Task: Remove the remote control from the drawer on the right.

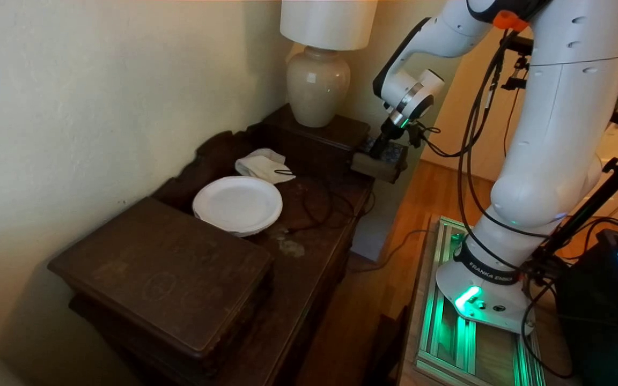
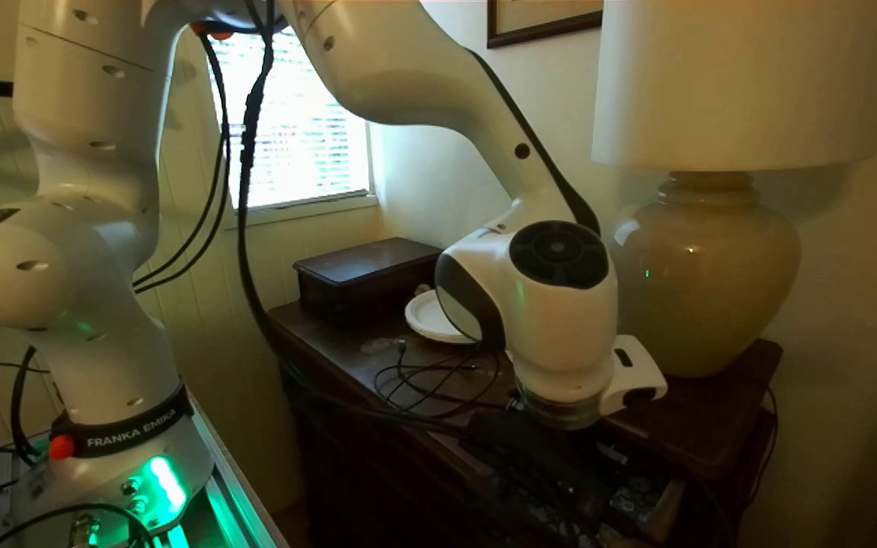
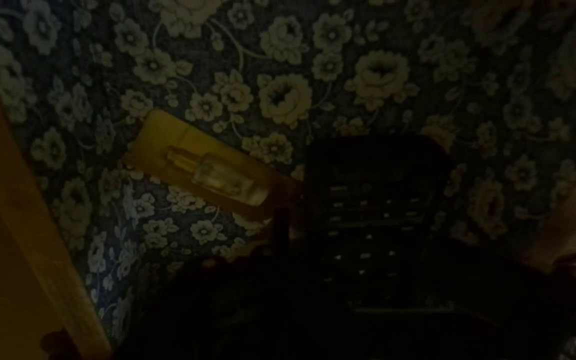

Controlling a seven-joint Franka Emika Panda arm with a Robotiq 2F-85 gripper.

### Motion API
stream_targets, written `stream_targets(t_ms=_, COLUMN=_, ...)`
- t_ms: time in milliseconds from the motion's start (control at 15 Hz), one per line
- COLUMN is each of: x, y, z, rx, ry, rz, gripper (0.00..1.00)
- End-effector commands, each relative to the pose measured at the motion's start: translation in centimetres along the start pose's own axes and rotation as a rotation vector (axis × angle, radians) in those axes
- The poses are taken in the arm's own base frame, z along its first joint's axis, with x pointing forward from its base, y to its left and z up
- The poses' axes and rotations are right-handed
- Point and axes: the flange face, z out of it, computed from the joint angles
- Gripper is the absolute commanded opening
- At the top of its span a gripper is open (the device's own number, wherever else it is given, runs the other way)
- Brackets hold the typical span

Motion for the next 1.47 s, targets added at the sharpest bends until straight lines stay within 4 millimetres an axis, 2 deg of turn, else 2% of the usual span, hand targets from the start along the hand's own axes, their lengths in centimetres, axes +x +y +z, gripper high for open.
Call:
stream_targets(t_ms=0, x=-1.5, y=0.0, z=0.4, rx=-0.013, ry=-0.038, rz=-0.031, gripper=0.66)
stream_targets(t_ms=133, x=-1.8, y=0.2, z=0.3, rx=-0.011, ry=-0.037, rz=-0.028, gripper=0.75)
stream_targets(t_ms=267, x=-2.2, y=0.7, z=-0.1, rx=-0.007, ry=-0.032, rz=-0.006, gripper=0.75)
stream_targets(t_ms=333, x=-2.4, y=1.0, z=-0.3, rx=-0.006, ry=-0.028, rz=0.011, gripper=0.78)
stream_targets(t_ms=600, x=-2.7, y=2.0, z=-2.9, rx=-0.013, ry=-0.003, rz=0.053, gripper=0.76)
stream_targets(t_ms=867, x=-2.5, y=3.0, z=-5.8, rx=-0.073, ry=0.017, rz=0.047, gripper=0.85)
stream_targets(t_ms=933, x=-2.5, y=3.1, z=-6.3, rx=-0.066, ry=0.023, rz=0.044, gripper=0.90)
stream_targets(t_ms=1000, x=-2.4, y=3.0, z=-6.5, rx=-0.051, ry=0.028, rz=0.039, gripper=0.89)
stream_targets(t_ms=1067, x=-2.3, y=2.8, z=-6.6, rx=-0.035, ry=0.032, rz=0.035, gripper=0.95)
stream_targets(t_ms=1200, x=-2.1, y=2.2, z=-6.4, rx=0.003, ry=0.040, rz=0.016, gripper=0.95)
stream_targets(t_ms=1333, x=-1.9, y=1.5, z=-6.1, rx=0.054, ry=0.044, rz=-0.006, gripper=0.93)
stream_targets(t_ms=1400, x=-1.8, y=1.2, z=-5.8, rx=0.078, ry=0.043, rz=-0.014, gripper=0.88)
